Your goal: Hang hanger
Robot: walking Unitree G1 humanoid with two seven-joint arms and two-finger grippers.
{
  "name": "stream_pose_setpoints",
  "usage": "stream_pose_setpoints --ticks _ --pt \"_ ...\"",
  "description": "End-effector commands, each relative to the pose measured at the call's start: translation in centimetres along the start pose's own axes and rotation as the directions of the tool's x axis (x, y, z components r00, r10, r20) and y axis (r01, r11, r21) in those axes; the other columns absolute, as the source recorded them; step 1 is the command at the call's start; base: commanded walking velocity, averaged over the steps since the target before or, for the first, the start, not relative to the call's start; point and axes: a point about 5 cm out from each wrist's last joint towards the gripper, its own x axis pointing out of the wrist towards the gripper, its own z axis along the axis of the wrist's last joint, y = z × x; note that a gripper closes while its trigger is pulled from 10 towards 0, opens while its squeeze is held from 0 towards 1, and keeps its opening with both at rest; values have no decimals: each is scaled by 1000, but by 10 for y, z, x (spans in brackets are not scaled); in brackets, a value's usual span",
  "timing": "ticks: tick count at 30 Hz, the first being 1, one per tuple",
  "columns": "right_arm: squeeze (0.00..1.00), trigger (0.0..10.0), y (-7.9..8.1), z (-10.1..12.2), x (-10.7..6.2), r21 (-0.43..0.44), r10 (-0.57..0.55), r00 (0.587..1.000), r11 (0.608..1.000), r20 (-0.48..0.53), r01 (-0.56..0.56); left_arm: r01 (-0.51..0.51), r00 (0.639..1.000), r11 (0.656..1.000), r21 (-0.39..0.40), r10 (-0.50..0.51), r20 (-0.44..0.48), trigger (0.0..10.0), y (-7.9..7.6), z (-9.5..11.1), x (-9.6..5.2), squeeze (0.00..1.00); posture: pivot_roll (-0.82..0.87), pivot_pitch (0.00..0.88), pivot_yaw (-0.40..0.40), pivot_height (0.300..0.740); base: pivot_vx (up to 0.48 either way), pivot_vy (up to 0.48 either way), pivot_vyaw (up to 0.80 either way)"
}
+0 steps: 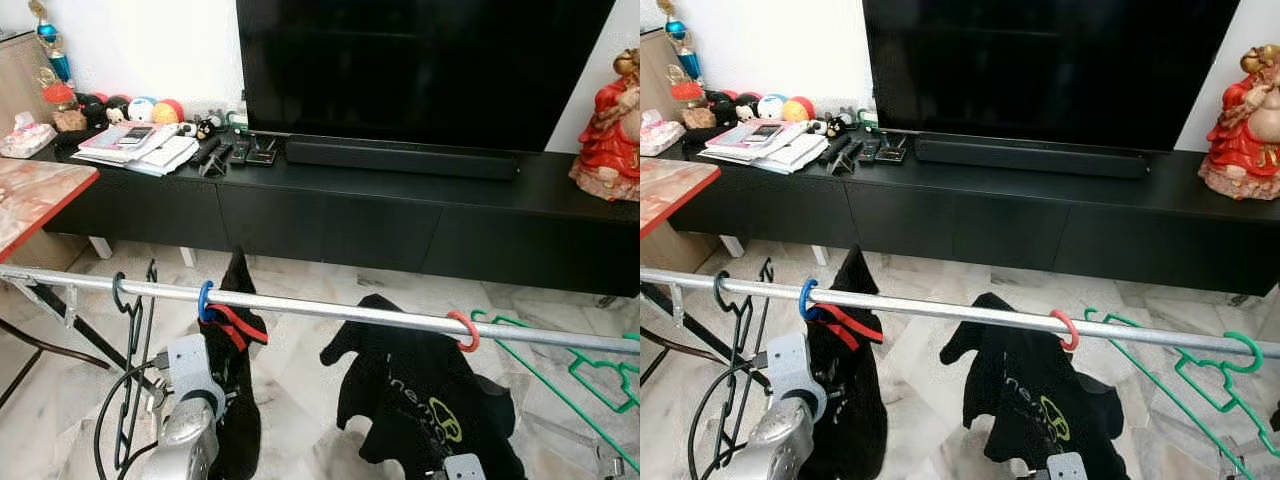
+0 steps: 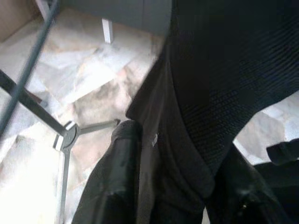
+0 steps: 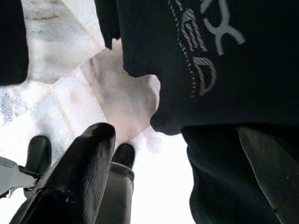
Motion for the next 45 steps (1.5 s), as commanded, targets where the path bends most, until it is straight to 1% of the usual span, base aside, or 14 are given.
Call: stream_pose_setpoints --ticks 1,6,10,14,16,24,28,30,34,35,38,39,44,45 --pt "0 10000 2 -6 -1 0 1 1000 1000 -14 -1 32 997 998 47 -35 63 10000 -1 8 -4 1000 115 0 4 740 0 0 0" --pt "0 10000 5 -7 -2 10 1 1000 1000 -14 -1 54 993 995 79 -62 100 10000 3 10 -11 1000 110 0 19 740 0 0 0" --pt "0 10000 9 -10 -2 23 0 1000 1000 -16 0 81 987 985 149 -101 128 10000 13 8 -24 1000 107 0 43 740 0 0 0" --pt "0 10000 12 -12 -3 28 0 1000 1000 -18 0 103 986 970 221 -130 109 10000 21 -2 -38 1000 108 0 51 740 0 0 0" --pt "0 10000 13 -14 -3 28 3 1000 1000 -20 -3 91 992 966 243 -108 60 10000 33 -18 -50 1000 108 0 52 740 0 0 0" --pt "0 10000 9 -16 -4 18 -4 1000 1000 -29 4 74 996 958 276 -56 -75 10000 66 -62 -75 1000 106 0 40 740 0 0 0" --pt "0 10000 6 -17 -4 15 -9 999 1000 -33 10 88 988 962 258 -51 -148 10000 73 -78 -76 1000 104 0 37 740 0 0 0" --pt "0 10000 4 -18 -4 12 -11 999 1000 -36 11 153 970 945 288 -88 -226 10000 77 -94 -79 1000 95 0 36 740 0 0 0" --pt "0 10000 3 -19 -4 10 -11 999 1000 -40 12 188 957 932 311 -103 -270 10000 81 -104 -82 1000 97 0 36 740 0 0 0" --pt "0 10000 2 -20 -5 8 -11 999 1000 -44 11 215 942 924 316 -111 -316 10000 83 -113 -84 1000 96 0 37 740 0 0 0" --pt "0 10000 2 -21 -5 6 -10 999 1000 -48 10 235 927 915 328 -110 -358 10000 85 -121 -85 1000 95 0 37 740 0 0 0" --pt "0 10000 2 -21 -5 4 -9 999 1000 -50 9 236 910 914 329 -89 -405 10000 90 -132 -85 1000 94 0 39 740 0 0 0" --pt "0 10000 3 -22 -5 5 -7 999 1000 -52 8 240 891 915 325 -75 -447 10000 92 -140 -83 1000 96 0 38 740 0 0 0" --pt "0 10000 3 -21 -5 5 -7 999 1000 -52 7 234 884 917 323 -63 -462 10000 93 -142 -80 0 98 0 34 740 0 0 0"
